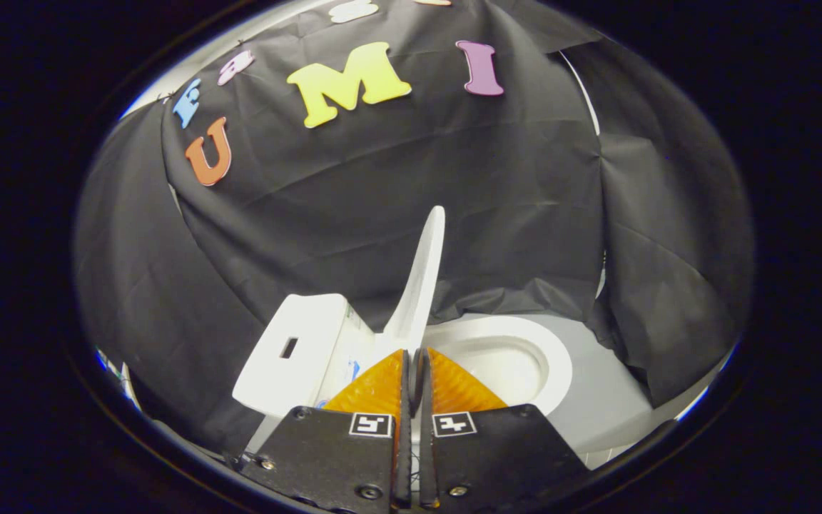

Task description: Open the toilet lid.

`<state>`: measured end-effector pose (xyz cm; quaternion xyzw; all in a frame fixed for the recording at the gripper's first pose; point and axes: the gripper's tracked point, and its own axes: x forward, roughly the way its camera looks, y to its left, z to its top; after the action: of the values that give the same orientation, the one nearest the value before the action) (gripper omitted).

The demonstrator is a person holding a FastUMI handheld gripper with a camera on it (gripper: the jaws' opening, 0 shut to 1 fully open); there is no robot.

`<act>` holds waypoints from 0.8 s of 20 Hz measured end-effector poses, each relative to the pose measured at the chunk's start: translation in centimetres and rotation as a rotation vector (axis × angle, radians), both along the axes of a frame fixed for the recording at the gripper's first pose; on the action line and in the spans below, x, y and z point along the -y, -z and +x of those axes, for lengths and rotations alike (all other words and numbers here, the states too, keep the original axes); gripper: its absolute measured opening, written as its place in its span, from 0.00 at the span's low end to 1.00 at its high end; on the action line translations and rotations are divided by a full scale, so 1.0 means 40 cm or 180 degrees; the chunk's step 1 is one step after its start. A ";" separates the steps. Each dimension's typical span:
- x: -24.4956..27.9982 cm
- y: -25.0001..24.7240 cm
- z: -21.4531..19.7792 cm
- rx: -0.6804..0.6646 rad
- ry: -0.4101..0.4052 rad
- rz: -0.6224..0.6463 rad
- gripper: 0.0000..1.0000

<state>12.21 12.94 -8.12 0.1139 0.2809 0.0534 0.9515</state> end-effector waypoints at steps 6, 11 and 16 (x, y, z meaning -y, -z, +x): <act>-0.127 -0.046 -0.003 0.0091 -0.0101 -0.0286 0.08; -0.257 -0.081 0.010 0.0184 -0.0235 -0.0525 0.08; -0.361 -0.085 0.004 0.0238 -0.0326 -0.0536 0.08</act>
<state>12.36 27.37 -4.72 0.0169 0.2541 0.0824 0.9635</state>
